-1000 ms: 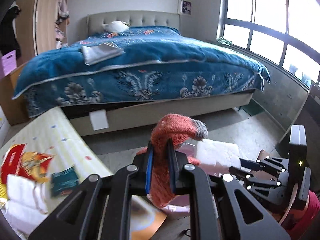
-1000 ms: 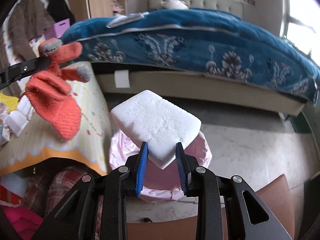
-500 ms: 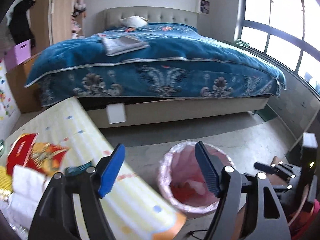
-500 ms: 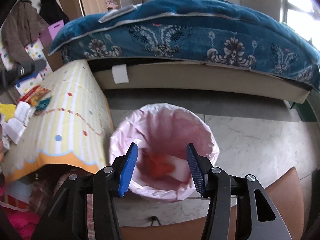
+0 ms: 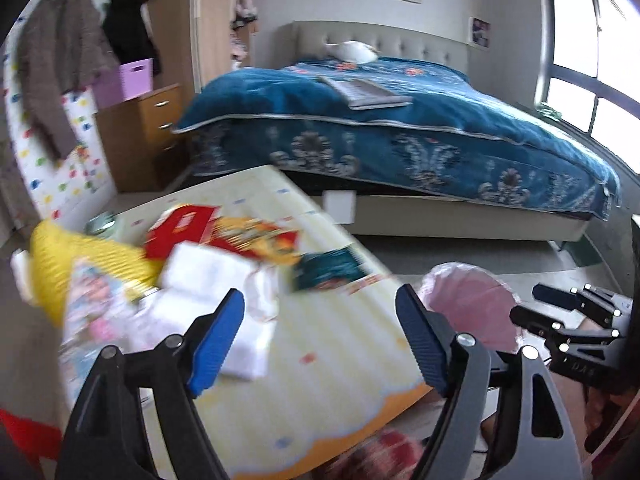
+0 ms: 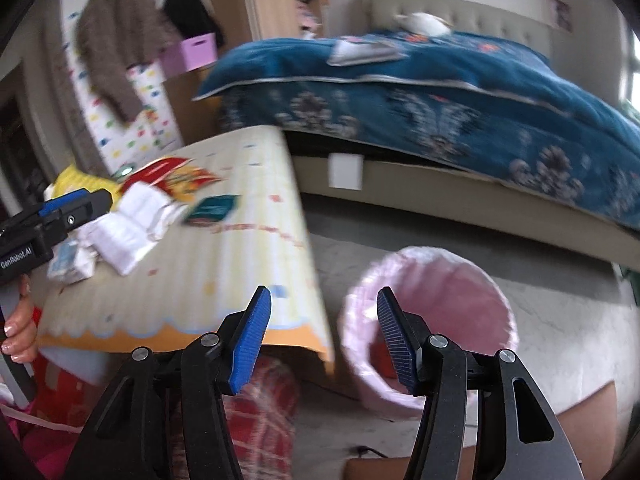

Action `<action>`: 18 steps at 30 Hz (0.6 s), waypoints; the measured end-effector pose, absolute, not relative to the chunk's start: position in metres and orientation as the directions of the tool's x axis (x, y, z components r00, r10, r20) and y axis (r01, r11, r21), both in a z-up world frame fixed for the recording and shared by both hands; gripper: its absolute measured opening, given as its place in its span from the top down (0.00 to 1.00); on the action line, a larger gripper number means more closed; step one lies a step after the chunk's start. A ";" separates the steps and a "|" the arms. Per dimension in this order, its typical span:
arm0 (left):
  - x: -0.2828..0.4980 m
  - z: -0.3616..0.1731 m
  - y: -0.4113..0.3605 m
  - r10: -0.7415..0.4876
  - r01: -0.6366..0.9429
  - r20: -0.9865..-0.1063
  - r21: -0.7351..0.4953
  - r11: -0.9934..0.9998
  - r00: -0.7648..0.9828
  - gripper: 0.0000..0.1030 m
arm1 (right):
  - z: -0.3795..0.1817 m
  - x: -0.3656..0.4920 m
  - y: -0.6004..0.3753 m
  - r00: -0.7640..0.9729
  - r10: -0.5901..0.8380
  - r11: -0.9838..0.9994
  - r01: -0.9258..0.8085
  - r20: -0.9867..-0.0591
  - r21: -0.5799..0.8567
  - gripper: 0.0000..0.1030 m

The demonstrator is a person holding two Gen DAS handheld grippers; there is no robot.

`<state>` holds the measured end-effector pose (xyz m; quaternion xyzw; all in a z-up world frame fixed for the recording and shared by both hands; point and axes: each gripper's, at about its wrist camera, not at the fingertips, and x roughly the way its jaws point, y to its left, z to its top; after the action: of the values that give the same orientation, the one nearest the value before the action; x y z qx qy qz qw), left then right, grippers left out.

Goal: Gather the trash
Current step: 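Grasp the clear plastic wrapper with the right tool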

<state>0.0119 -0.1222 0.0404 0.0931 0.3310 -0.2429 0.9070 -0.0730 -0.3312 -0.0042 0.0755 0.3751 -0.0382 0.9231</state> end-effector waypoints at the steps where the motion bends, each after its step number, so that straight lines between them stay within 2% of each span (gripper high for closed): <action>1: 0.010 0.041 -0.109 -0.356 0.479 -0.644 0.018 0.878 0.677 0.24 | -0.002 -0.071 -0.321 0.717 -0.005 0.989 0.109 -0.697 0.105 0.45; 3: 0.007 0.041 -0.087 -0.331 0.445 -0.639 0.019 0.895 0.694 0.23 | 0.004 -0.063 -0.296 0.721 0.017 0.994 0.061 -0.692 0.089 0.45; 7: 0.003 0.043 -0.038 -0.284 0.369 -0.628 0.005 0.929 0.725 0.19 | 0.012 -0.050 -0.257 0.730 0.052 0.998 -0.010 -0.682 0.065 0.39; 18: 0.007 0.044 0.097 -0.035 0.051 -0.619 0.008 0.999 0.784 0.18 | 0.025 -0.022 -0.162 0.727 0.150 0.979 -0.202 -0.671 0.000 0.39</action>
<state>0.0067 0.0968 0.0438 0.0123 0.3275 -0.0226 0.9445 -0.0215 -0.1618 0.0253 -0.0364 0.3574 0.0945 0.9284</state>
